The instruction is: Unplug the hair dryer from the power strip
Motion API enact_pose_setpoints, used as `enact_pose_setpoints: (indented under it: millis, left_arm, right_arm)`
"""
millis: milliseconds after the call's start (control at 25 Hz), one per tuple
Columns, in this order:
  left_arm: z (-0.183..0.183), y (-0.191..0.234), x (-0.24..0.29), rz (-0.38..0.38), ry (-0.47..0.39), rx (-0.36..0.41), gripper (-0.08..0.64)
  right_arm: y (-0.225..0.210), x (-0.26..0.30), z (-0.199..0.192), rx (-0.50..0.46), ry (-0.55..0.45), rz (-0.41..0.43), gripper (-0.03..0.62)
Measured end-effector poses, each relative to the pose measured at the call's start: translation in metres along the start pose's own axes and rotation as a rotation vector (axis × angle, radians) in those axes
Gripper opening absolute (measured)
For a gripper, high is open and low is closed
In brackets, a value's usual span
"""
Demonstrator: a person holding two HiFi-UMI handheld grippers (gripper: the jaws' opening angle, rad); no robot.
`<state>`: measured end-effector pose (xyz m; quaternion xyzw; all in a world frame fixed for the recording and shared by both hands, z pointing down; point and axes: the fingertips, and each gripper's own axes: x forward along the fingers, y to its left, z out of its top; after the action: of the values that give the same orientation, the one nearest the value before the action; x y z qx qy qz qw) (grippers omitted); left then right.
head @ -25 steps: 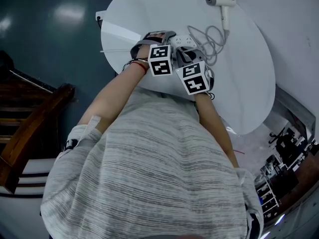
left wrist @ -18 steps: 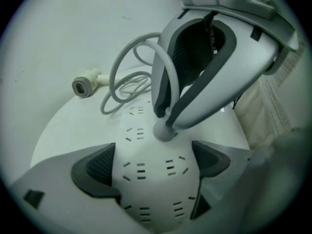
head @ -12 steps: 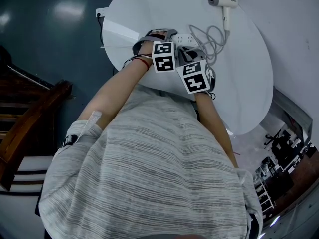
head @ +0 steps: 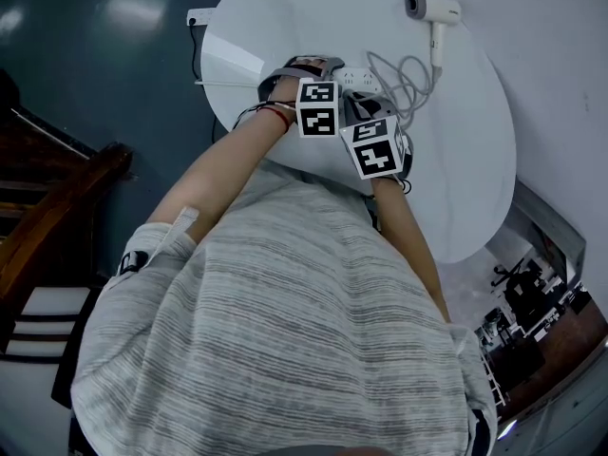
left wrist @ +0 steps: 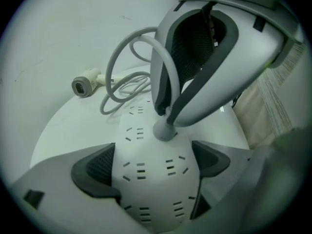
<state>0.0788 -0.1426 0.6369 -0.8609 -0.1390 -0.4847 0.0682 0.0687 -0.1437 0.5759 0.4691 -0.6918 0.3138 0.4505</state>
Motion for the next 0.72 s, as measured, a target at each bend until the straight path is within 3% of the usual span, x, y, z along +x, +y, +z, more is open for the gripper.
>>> enact_pose_setpoints:
  millis: [320, 520, 720]
  left_arm:
    - [0.001, -0.001, 0.0, -0.005, 0.0, -0.004, 0.481]
    - [-0.001, 0.001, 0.0, -0.012, 0.013, -0.009, 0.482]
    - [-0.002, 0.0, 0.0, -0.012, 0.017, -0.01, 0.482]
  right_arm:
    - [0.001, -0.004, 0.001, -0.008, 0.012, 0.003, 0.052]
    - [-0.017, -0.046, 0.044, -0.024, -0.125, -0.043, 0.052]
    - [-0.029, -0.069, 0.043, 0.009, -0.166, -0.045, 0.054]
